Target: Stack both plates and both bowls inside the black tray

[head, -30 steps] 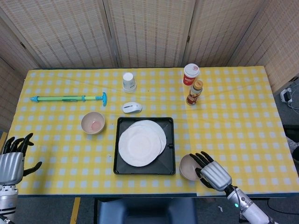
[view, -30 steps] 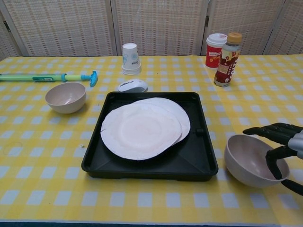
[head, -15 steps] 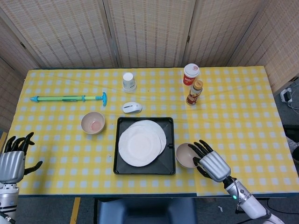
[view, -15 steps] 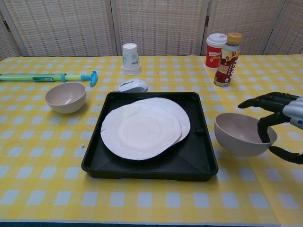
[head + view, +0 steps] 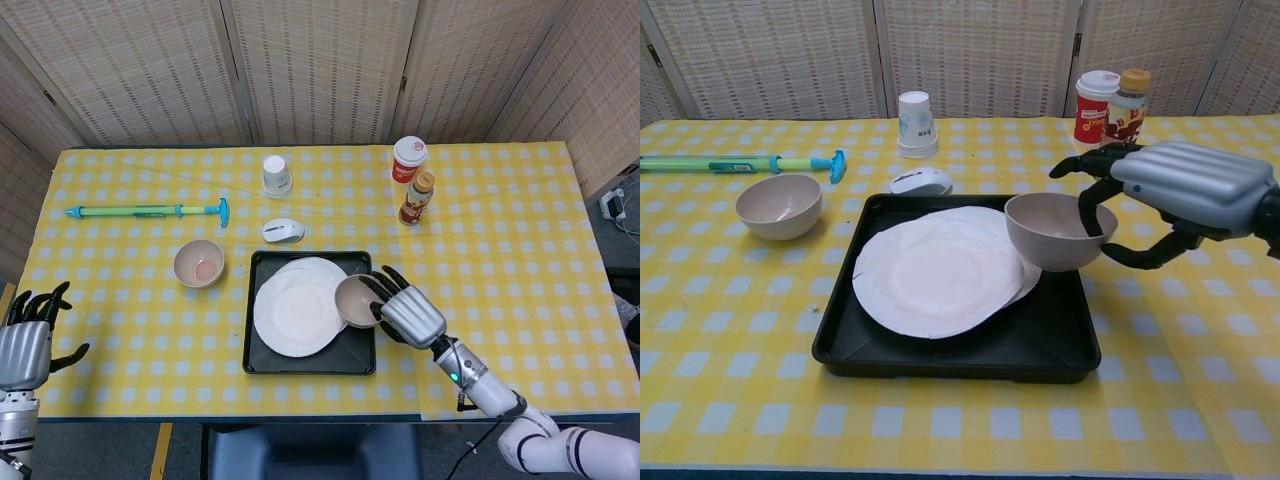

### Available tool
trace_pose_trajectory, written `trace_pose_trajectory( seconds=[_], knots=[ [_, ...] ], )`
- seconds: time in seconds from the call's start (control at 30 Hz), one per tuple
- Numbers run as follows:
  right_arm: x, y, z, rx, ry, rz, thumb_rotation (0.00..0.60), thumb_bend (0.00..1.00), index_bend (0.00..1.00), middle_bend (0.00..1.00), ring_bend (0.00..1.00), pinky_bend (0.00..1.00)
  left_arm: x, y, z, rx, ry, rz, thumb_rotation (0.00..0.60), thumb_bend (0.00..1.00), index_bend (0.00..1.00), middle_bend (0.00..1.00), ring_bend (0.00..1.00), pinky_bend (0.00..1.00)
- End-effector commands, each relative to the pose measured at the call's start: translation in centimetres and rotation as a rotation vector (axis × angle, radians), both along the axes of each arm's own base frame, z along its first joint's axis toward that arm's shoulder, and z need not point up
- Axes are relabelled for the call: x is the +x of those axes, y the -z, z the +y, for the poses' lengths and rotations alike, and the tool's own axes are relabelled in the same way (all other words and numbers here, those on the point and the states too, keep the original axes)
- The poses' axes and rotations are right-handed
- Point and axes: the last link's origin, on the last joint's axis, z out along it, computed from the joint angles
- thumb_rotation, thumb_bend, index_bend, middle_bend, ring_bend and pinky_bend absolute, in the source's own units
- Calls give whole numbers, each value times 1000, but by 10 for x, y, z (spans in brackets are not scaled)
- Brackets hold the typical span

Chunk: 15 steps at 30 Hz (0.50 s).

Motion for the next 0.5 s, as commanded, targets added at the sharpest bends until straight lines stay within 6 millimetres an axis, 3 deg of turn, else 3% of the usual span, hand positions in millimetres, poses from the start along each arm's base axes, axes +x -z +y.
trace_pose_trajectory(
  seconds=[0.03, 0.27, 0.5],
  knots=[
    [18, 20, -17, 11, -12, 5, 600, 554, 711, 124, 87, 69, -1, 0, 1, -6, -7, -2, 600, 175, 130, 385, 209, 121],
    [41, 53, -32, 36, -45, 18, 600, 554, 711, 123, 87, 69, -4, -2, 4, -13, -19, -10, 600, 176, 128, 385, 210, 121],
    [57, 72, -41, 35, -64, -1, 600, 554, 711, 124, 91, 69, -5, 0, 4, -41, -24, -19, 600, 179, 124, 384, 211, 121]
  ],
)
